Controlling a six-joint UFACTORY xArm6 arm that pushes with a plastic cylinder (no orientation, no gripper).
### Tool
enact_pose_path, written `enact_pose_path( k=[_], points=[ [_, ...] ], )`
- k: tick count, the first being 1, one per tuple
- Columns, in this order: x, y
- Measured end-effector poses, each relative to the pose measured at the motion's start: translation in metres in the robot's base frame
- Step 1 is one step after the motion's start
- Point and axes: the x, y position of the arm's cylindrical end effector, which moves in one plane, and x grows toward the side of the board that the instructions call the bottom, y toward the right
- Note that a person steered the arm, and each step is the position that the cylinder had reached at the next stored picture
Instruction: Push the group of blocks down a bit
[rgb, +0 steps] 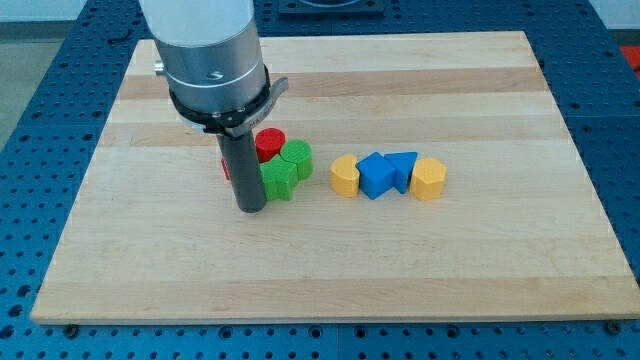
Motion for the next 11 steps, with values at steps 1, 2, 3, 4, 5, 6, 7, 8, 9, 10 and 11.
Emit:
enact_pose_path(
  k=[1,2,3,4,5,6,7,8,9,10,11],
  points=[
    [0.016,0.0],
    [0.032,-0.001],
    [0.024,-0.042],
    [0.002,-0.093],
    [-0.043,-0.128],
    [-0.111,-0.126],
    [-0.156,-0.099],
    [-0.159,-0.055],
    [-0.157,-0.016],
    [-0.143,-0.006],
    [-0.115,-0.006]
  ],
)
